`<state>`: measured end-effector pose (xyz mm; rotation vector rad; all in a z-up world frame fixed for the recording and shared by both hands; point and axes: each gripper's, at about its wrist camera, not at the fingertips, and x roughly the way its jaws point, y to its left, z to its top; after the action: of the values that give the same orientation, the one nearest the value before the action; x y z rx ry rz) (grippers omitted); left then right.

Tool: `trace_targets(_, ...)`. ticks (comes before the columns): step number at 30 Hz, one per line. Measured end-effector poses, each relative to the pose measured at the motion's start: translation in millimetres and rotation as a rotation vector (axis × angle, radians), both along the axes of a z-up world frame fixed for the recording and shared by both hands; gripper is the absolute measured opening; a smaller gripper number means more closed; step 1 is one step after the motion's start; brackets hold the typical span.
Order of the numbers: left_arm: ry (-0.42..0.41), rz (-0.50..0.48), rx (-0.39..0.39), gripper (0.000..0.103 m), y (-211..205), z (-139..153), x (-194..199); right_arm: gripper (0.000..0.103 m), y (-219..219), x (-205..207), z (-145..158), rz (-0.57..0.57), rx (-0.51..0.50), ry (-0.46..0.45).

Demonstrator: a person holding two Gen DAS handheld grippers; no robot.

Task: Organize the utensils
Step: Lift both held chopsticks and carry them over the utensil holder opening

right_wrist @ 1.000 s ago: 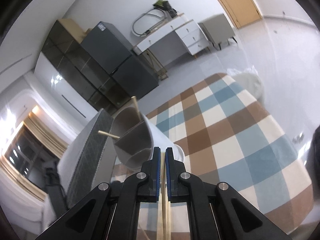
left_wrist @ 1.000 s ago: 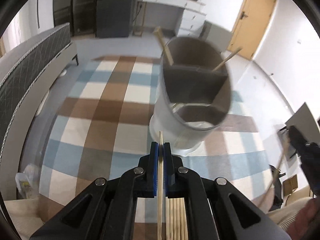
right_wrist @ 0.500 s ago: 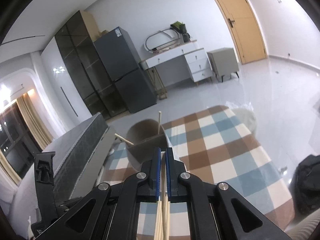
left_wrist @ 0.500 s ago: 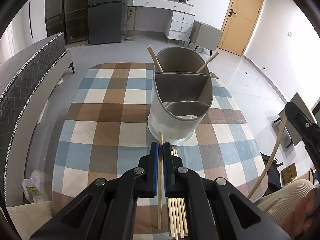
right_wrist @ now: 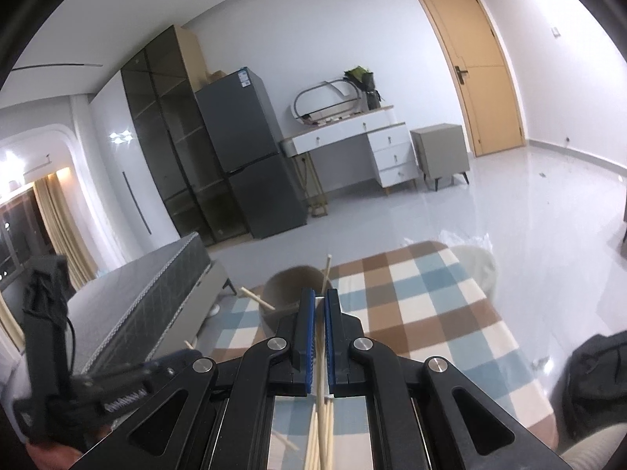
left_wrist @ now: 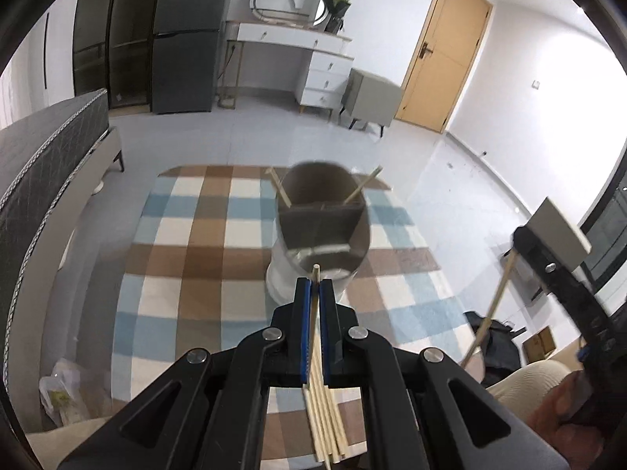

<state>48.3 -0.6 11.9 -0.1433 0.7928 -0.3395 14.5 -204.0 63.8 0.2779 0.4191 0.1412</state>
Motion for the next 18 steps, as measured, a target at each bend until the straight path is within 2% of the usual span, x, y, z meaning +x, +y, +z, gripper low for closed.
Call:
trace_targets(11, -0.058, -0.034, -0.073, 0.0, 2.5, 53.8, 17.9, 0.004, 2.8, 33.7, 39.7, 0.023, -0.025, -0.082)
trace_targets(13, -0.07, -0.04, -0.114, 0.0, 5.3, 64.0, 23.1, 0.004, 5.6, 45.9, 49.2, 0.042, -0.03, -0.097)
trace_targets(18, -0.115, -0.026, -0.15, 0.0, 8.9, 88.8, 38.5, 0.004, 13.4, 74.1, 67.4, 0.07, -0.04, -0.139)
